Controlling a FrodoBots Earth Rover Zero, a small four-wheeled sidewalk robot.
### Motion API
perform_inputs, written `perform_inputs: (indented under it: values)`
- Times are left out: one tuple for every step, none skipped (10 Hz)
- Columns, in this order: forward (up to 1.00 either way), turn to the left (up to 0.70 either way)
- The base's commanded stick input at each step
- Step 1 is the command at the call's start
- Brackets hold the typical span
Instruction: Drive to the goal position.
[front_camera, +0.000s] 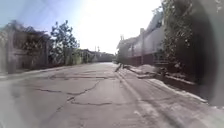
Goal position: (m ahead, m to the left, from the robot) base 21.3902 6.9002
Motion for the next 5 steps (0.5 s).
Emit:
perform_inputs:
  values:
    - [1.00,-0.39]
    - [1.00,-0.39]
    - [1.00,-0.39]
    - [1.00,-0.32]
    - [1.00,0.00]
